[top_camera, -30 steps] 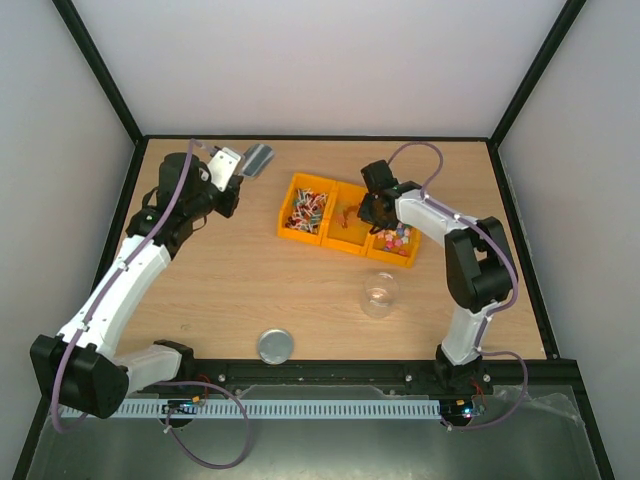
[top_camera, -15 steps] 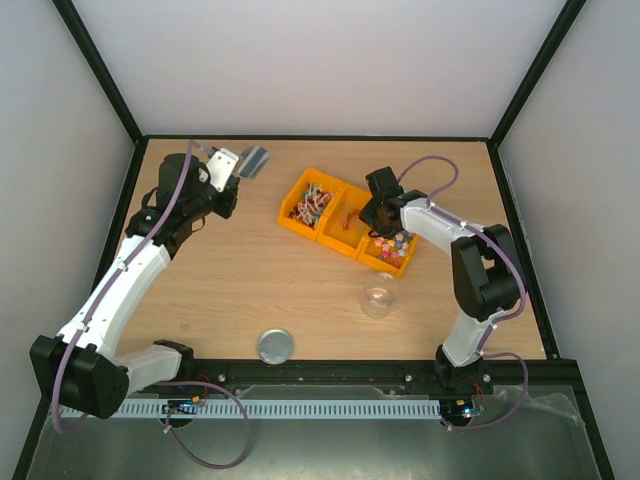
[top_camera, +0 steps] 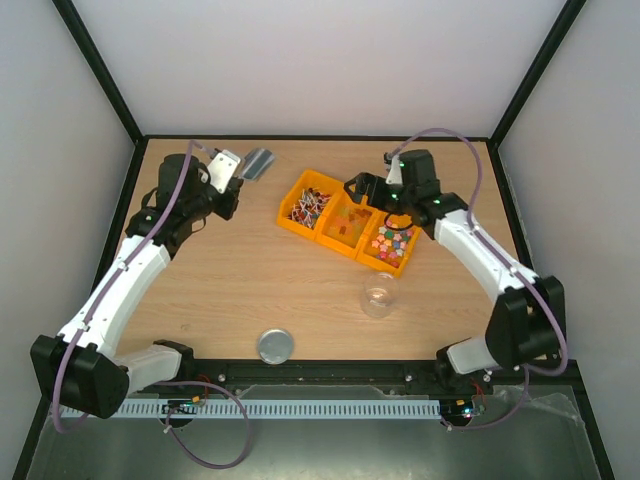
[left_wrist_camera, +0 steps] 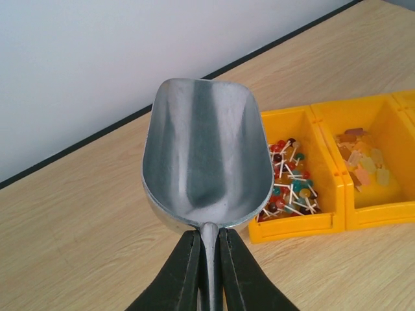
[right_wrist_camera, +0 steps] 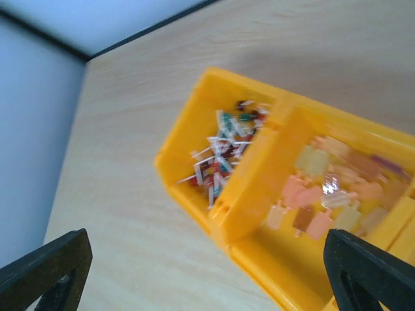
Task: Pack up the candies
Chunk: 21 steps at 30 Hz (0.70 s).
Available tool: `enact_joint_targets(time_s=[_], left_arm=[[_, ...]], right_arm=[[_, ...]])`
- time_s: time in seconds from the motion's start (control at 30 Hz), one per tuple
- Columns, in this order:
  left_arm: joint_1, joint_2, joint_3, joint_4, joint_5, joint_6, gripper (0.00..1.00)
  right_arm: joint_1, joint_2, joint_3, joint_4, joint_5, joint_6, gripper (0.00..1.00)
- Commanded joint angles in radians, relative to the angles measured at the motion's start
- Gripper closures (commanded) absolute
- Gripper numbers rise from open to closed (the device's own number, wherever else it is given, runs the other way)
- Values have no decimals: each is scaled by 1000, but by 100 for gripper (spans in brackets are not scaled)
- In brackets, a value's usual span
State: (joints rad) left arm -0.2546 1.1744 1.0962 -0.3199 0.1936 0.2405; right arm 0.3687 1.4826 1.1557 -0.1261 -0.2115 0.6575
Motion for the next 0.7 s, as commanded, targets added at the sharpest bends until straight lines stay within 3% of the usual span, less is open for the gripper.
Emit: enact_joint_targets(time_s=[0.0, 0.17, 0.37, 0.53, 0.67], left_arm=[[8, -5, -27, 22, 96, 31, 98], [8, -24, -51, 20, 151, 35, 98], [8, -32, -56, 7, 142, 51, 98], [10, -44, -55, -12, 145, 89, 98], [16, -48, -56, -23, 150, 104, 98]], right_arm=[[-68, -117, -41, -57, -382, -483, 1], [-162, -227, -36, -404, -571, -986, 1], [-290, -206, 2, -926, -526, -1626, 1], [-399, -210, -95, -1077, -385, -1954, 3], [-413, -230, -199, -1065, -302, -2090, 5]])
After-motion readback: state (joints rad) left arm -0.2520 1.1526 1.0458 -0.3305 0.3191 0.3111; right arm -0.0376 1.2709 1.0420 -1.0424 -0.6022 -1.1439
